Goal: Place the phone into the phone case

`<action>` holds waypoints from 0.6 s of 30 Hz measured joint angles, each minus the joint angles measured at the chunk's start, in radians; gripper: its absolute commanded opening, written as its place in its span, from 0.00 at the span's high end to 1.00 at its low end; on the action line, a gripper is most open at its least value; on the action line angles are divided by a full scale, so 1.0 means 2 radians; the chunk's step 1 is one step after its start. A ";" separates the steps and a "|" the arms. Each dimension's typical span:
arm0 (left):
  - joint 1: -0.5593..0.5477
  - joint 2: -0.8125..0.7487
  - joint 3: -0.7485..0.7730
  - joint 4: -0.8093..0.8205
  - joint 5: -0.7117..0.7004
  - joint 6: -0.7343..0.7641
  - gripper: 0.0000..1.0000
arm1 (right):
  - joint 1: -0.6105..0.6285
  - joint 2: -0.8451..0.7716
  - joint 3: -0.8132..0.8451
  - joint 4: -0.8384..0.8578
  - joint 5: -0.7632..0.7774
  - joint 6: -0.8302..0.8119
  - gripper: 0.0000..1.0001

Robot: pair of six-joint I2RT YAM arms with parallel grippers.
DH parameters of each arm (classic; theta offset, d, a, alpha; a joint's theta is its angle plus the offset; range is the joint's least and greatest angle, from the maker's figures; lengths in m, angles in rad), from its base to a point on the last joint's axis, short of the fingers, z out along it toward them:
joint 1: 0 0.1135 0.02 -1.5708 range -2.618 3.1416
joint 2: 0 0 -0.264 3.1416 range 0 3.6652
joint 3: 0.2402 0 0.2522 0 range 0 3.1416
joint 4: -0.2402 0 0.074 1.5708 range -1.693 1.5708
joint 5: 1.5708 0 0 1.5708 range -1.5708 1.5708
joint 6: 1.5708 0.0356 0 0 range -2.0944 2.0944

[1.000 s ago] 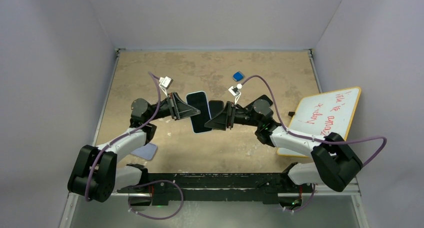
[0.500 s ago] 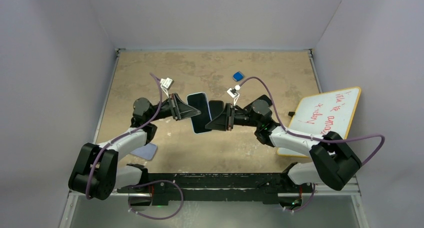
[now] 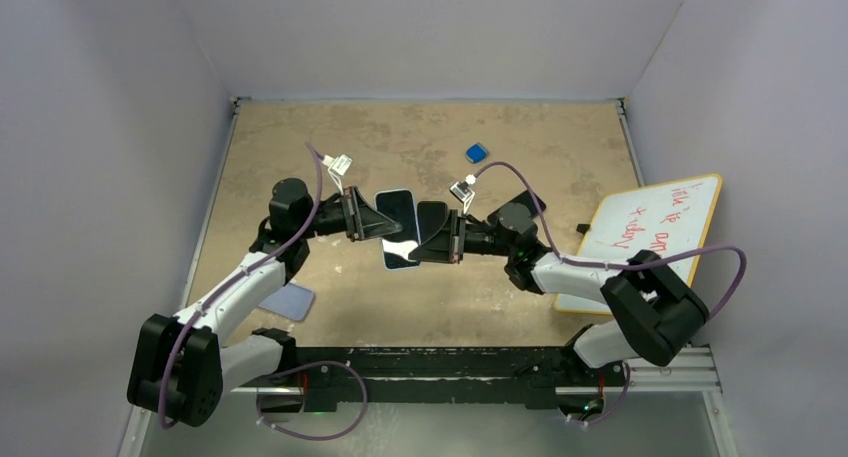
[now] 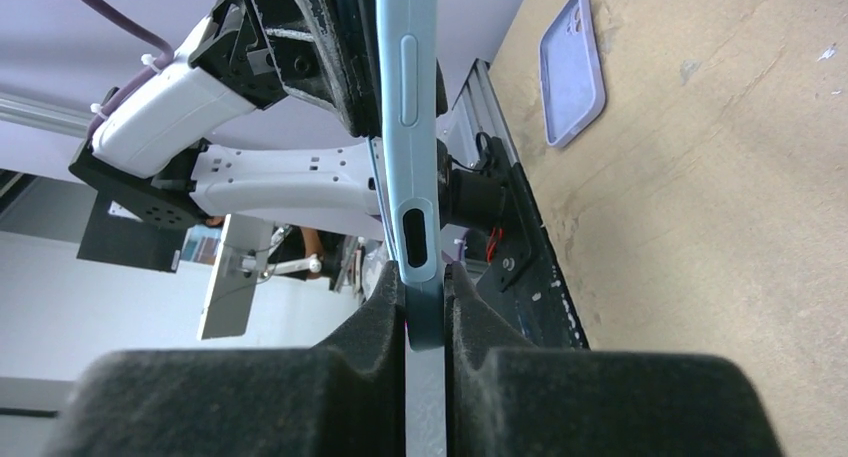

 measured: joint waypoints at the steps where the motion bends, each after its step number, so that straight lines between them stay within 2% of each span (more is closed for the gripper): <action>1: 0.000 0.000 0.000 0.000 0.003 0.000 1.00 | 0.000 0.002 -0.002 0.006 0.000 0.003 0.79; 7: 0.000 0.001 -0.001 0.024 0.025 0.006 1.00 | 0.001 -0.010 -0.004 -0.010 0.006 0.002 0.50; 15: 0.001 0.001 -0.004 0.072 0.054 0.004 1.00 | -0.001 -0.096 0.011 -0.101 0.032 -0.069 0.15; 18: 0.001 -0.001 -0.007 0.091 0.067 -0.003 1.00 | -0.005 -0.111 0.033 -0.137 0.042 -0.098 0.10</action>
